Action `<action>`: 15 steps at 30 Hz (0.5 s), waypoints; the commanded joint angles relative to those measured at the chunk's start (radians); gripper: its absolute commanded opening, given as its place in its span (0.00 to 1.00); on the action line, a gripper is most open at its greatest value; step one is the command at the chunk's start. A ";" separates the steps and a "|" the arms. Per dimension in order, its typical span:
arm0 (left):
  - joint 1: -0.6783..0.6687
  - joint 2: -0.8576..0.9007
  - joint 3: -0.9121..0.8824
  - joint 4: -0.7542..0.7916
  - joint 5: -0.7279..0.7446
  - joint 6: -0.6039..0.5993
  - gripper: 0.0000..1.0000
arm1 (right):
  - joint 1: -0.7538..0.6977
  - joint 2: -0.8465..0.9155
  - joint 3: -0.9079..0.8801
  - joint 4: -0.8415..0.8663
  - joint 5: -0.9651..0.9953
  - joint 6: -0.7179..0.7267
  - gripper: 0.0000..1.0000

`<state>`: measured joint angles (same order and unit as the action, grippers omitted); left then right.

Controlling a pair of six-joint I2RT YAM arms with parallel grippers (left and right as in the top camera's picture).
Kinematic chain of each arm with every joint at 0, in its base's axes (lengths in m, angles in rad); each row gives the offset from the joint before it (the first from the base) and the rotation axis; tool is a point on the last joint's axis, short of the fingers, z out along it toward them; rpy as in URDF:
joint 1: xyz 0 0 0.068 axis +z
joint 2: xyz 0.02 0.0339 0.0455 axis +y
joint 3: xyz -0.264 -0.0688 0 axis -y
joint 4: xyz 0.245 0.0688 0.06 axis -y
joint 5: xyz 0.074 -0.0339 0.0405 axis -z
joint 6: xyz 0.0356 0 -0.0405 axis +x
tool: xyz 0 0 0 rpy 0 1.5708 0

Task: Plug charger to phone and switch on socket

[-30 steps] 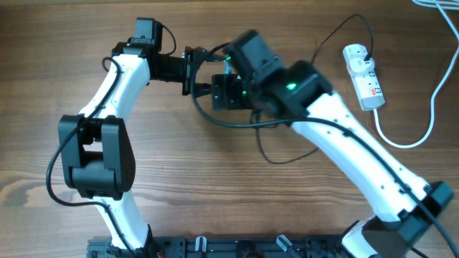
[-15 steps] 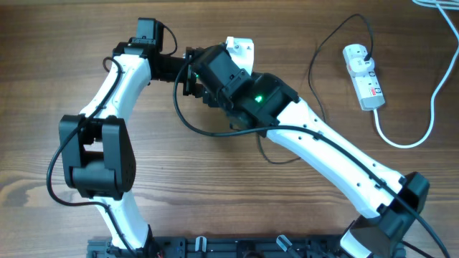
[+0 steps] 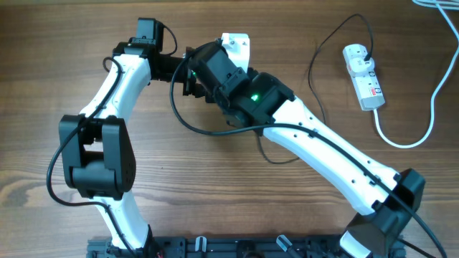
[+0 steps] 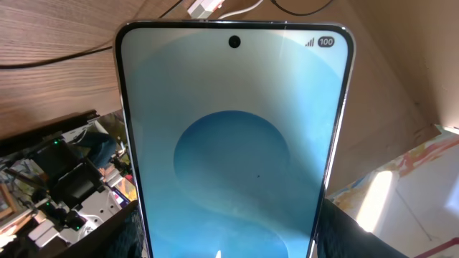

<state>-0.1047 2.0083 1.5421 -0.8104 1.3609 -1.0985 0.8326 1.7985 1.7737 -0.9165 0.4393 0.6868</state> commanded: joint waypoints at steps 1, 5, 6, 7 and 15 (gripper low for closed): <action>-0.006 -0.026 0.019 0.000 0.032 -0.008 0.62 | -0.010 0.027 0.019 0.008 0.027 -0.007 0.46; -0.006 -0.026 0.019 0.000 0.036 -0.008 0.62 | -0.012 0.044 0.019 0.007 0.033 -0.006 0.45; -0.006 -0.026 0.019 0.000 0.036 -0.008 0.62 | -0.012 0.044 0.019 0.008 0.036 -0.003 0.46; -0.006 -0.026 0.019 0.000 0.036 -0.008 0.62 | -0.012 0.044 0.019 0.012 0.036 -0.003 0.46; -0.006 -0.026 0.019 0.000 0.036 -0.005 0.61 | -0.012 0.044 0.019 0.019 0.047 -0.006 0.32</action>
<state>-0.1047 2.0083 1.5421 -0.8104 1.3613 -1.0985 0.8230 1.8282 1.7737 -0.9016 0.4545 0.6834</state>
